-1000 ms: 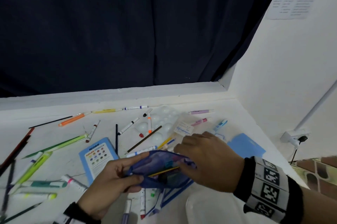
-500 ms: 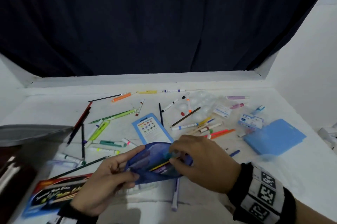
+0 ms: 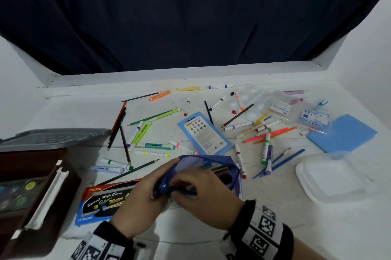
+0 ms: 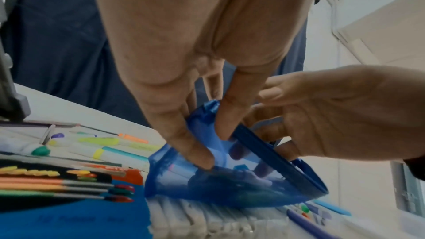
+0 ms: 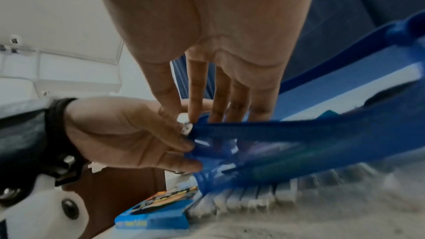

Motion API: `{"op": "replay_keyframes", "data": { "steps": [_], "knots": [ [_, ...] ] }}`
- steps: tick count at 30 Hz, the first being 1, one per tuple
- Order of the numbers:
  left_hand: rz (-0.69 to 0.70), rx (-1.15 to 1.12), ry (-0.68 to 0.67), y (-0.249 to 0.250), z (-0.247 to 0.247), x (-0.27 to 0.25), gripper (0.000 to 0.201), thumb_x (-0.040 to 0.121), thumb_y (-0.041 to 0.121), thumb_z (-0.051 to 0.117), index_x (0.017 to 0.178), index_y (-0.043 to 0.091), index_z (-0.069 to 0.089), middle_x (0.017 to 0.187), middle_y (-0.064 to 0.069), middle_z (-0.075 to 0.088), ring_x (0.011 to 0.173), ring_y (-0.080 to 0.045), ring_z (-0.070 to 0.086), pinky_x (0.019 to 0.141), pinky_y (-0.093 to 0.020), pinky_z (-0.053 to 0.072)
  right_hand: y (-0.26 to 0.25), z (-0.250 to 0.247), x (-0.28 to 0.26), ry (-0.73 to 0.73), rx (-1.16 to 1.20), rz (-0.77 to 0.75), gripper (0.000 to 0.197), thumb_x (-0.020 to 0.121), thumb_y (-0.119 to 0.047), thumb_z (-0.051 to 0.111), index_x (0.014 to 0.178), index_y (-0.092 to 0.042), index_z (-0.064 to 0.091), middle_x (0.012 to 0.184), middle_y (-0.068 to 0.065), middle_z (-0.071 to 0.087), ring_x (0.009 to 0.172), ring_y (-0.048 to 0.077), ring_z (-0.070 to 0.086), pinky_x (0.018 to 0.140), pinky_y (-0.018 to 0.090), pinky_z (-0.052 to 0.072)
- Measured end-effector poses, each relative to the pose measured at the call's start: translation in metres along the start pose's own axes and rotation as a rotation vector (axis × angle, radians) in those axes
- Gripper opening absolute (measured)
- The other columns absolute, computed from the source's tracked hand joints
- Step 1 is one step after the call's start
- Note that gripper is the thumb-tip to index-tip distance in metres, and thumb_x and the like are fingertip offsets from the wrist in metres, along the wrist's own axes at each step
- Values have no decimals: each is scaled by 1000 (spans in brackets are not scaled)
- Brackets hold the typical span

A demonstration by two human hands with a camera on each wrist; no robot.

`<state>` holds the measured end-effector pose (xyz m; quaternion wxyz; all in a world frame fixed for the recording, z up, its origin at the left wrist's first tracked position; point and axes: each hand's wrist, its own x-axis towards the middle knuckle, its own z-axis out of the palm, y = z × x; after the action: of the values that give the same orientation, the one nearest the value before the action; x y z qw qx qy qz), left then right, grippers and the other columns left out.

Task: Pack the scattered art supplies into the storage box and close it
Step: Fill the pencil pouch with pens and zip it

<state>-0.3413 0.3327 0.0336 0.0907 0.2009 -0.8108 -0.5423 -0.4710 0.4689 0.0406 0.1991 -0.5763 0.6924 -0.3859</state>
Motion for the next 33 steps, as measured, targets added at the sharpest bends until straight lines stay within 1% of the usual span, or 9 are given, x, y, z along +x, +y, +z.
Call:
{"op": "replay_keyframes", "data": {
  "steps": [3,6,9,11,15,20,24,28,33],
  "knots": [
    [-19,59,110,-8,-4,-1,81,83,-18,64,137,41,50,109,13,72,106,-10,69,94,-31,55,3,14,4,37,36,37,13,86,-25,62,98,-22,62,94,-6,66,86,9,60,79,34,50],
    [-20,146,175,-9,-8,-3,57,79,-12,70,102,40,68,92,4,76,88,-15,72,82,-45,58,6,20,7,115,22,89,20,83,-37,69,97,-25,61,91,-8,67,82,9,61,75,35,52],
    [55,184,178,0,-11,-2,45,78,-12,73,83,32,75,80,8,76,76,-9,71,73,-31,58,4,18,13,168,-39,59,20,84,-43,68,91,-25,62,85,-8,66,77,8,58,70,34,50],
    [96,168,189,11,-12,0,40,78,-6,76,82,34,78,78,13,75,72,-3,70,68,-20,55,3,13,18,204,-41,28,18,87,-39,67,89,-21,66,83,-8,66,77,7,57,71,31,48],
    [94,145,181,21,-11,4,48,85,1,72,89,48,75,78,15,76,75,-5,72,68,-21,57,0,4,22,256,-104,25,14,89,-35,63,88,-21,67,84,-9,66,77,6,56,70,29,49],
    [146,268,184,24,-9,6,38,85,9,75,82,47,74,69,25,69,64,7,64,59,-18,52,-3,-8,22,171,-500,-47,33,95,-36,39,80,-22,64,79,-5,63,67,16,58,55,37,47],
    [171,259,179,28,-12,5,26,85,13,75,92,38,79,80,31,71,79,11,66,70,-14,51,-7,-24,27,175,-561,-67,31,95,-36,40,76,-22,59,74,-5,61,64,16,56,60,34,46],
    [123,170,181,25,-19,2,46,86,11,72,88,56,74,81,10,76,79,-14,72,73,-31,57,6,-41,28,172,-361,124,32,89,-36,52,63,-18,56,64,-2,58,62,13,55,62,35,52],
    [-49,-50,218,3,-28,-6,31,86,8,70,94,36,80,88,1,79,84,-21,75,86,-45,58,27,-61,22,256,-410,302,33,81,-33,57,56,-13,51,55,-3,53,55,10,54,48,26,49]
  ]
}}
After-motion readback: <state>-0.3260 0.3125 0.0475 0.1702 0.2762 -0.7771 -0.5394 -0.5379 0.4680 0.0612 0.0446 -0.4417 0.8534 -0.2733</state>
